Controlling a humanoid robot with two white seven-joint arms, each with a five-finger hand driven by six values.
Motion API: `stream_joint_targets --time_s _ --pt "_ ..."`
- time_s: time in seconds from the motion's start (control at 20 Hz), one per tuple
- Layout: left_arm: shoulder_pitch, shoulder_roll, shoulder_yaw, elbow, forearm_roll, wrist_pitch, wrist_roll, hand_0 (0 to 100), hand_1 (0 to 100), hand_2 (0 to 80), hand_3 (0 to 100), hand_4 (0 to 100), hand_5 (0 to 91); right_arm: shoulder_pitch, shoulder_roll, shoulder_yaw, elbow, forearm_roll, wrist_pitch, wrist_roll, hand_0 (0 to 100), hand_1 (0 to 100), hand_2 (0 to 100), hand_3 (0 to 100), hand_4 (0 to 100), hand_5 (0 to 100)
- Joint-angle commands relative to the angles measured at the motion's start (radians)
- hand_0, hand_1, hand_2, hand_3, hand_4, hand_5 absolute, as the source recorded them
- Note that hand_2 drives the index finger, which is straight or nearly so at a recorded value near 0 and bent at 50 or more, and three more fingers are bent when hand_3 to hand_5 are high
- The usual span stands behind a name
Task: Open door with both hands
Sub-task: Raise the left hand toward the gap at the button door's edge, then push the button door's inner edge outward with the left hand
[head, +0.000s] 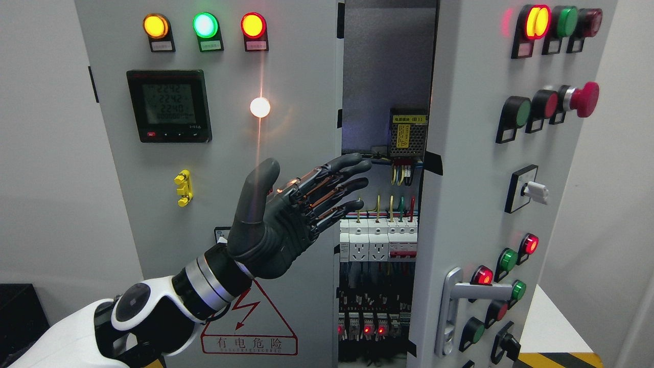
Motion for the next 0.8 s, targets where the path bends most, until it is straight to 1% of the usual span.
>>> stream_joint_targets --time_s 0.0,0.15,0.3,0.4,0.5,0.6,0.75 --pt "-0.085 -0.089 -0.131 0.061 0.083 0.035 -0.001 0 0 0.0 0 0 0.0 0.000 0.000 0.000 0.000 0.000 -0.001 0.000 0 0 0 0 0 0" --pt "-0.113 -0.127 -0.128 0.061 0.089 0.055 -0.001 0 0 0.0 0 0 0.0 0.000 0.000 0.000 0.000 0.000 -0.001 0.000 0 0 0 0 0 0" --pt "-0.140 -0.138 -0.128 0.055 0.130 0.055 -0.001 0 0 0.0 0 0 0.0 0.000 0.000 0.000 0.000 0.000 0.001 0.000 0 0 0 0 0 0" --pt "-0.148 -0.138 -0.128 0.052 0.147 0.057 -0.001 0 0 0.0 0 0 0.0 0.000 0.000 0.000 0.000 0.000 -0.001 0.000 0 0 0 0 0 0" --pt "-0.154 -0.141 -0.130 0.052 0.149 0.057 -0.001 0 0 0.0 0 0 0.0 0.000 0.000 0.000 0.000 0.000 -0.001 0.000 0 0 0 0 0 0" --pt "-0.163 -0.163 -0.128 0.052 0.150 0.055 -0.001 0 0 0.0 0 0 0.0 0.000 0.000 0.000 0.000 0.000 -0.001 0.000 0 0 0 0 0 0" --pt "-0.170 -0.175 -0.128 0.036 0.165 0.057 -0.001 0 0 0.0 0 0 0.0 0.000 0.000 0.000 0.000 0.000 0.001 0.000 0 0 0 0 0 0"
